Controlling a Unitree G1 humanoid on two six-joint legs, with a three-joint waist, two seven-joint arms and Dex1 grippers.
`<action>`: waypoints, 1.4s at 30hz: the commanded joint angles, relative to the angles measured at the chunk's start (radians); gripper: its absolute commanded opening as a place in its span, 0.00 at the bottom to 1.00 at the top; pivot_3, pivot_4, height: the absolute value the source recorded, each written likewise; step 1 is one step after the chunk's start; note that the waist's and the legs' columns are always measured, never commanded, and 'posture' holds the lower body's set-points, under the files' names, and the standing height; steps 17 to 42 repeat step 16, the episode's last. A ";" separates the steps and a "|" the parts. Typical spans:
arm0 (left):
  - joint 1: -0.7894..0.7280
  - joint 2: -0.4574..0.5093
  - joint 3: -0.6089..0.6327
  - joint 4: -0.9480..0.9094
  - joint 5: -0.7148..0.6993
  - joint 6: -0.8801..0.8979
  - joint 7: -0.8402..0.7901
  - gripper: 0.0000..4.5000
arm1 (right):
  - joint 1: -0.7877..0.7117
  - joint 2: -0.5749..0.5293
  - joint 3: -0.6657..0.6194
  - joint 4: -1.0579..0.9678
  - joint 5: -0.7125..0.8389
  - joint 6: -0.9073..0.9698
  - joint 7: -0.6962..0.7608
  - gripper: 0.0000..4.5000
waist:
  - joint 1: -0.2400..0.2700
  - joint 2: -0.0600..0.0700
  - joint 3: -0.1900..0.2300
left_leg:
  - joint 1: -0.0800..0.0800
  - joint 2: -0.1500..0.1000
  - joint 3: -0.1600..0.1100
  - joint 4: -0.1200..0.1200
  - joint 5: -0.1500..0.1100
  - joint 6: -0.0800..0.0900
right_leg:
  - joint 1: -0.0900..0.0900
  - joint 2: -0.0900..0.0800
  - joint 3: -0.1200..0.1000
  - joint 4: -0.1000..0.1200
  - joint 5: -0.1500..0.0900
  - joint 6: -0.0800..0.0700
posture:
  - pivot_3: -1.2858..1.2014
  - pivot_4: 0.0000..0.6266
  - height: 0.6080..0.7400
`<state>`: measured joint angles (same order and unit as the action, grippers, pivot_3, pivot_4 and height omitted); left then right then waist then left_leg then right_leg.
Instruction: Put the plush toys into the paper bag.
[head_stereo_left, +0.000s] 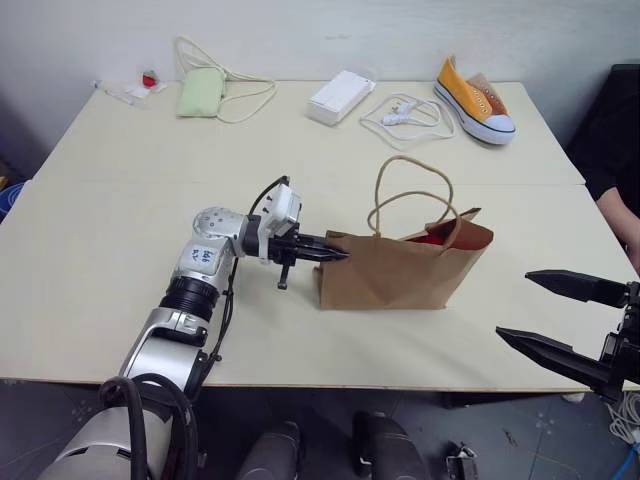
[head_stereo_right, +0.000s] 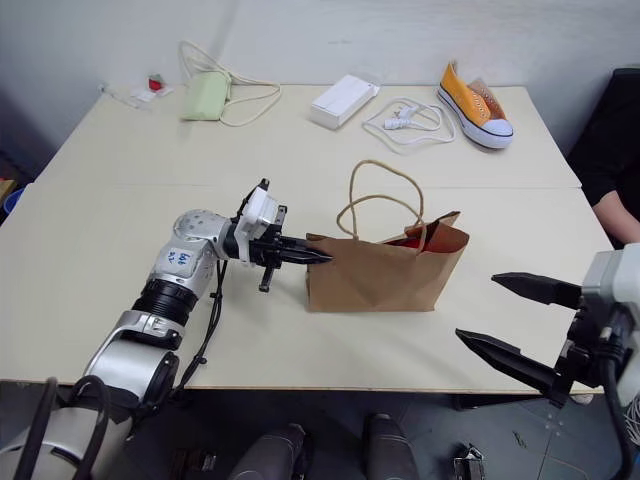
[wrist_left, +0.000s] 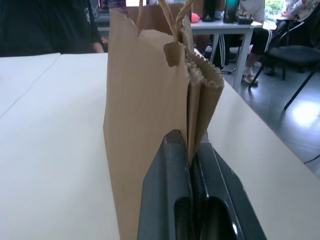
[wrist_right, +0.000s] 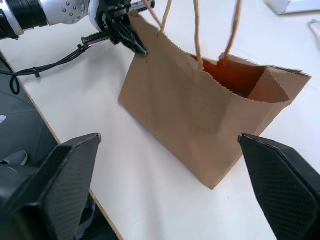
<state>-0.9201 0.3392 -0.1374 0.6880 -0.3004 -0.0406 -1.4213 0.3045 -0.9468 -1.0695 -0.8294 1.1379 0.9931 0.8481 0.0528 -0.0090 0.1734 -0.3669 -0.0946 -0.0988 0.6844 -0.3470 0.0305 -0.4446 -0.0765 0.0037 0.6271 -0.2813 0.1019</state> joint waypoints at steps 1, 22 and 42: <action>-0.015 0.060 0.035 -0.046 -0.001 0.046 -0.002 0.14 | 0.011 -0.005 -0.001 0.017 -0.017 -0.050 -0.003 1.00 | -0.001 0.000 0.000 | 0.000 0.000 0.000 0.000 0.000 0.000 | 0.000 0.000 0.000 0.000 0.000 0.000 | 0.52 0.24 1.00; 0.362 0.819 0.449 -0.739 -0.489 0.961 -0.092 1.00 | -0.157 -0.235 0.079 0.458 -0.072 -0.106 0.310 1.00 | -0.022 0.000 0.002 | 0.000 0.001 -0.002 -0.001 -0.001 0.000 | 0.001 -0.001 -0.001 -0.003 0.000 -0.001 | 0.52 0.24 1.00; 0.362 0.819 0.449 -0.739 -0.489 0.961 -0.092 1.00 | -0.157 -0.235 0.079 0.458 -0.072 -0.106 0.310 1.00 | -0.022 0.000 0.002 | 0.000 0.001 -0.002 -0.001 -0.001 0.000 | 0.001 -0.001 -0.001 -0.003 0.000 -0.001 | 0.52 0.24 1.00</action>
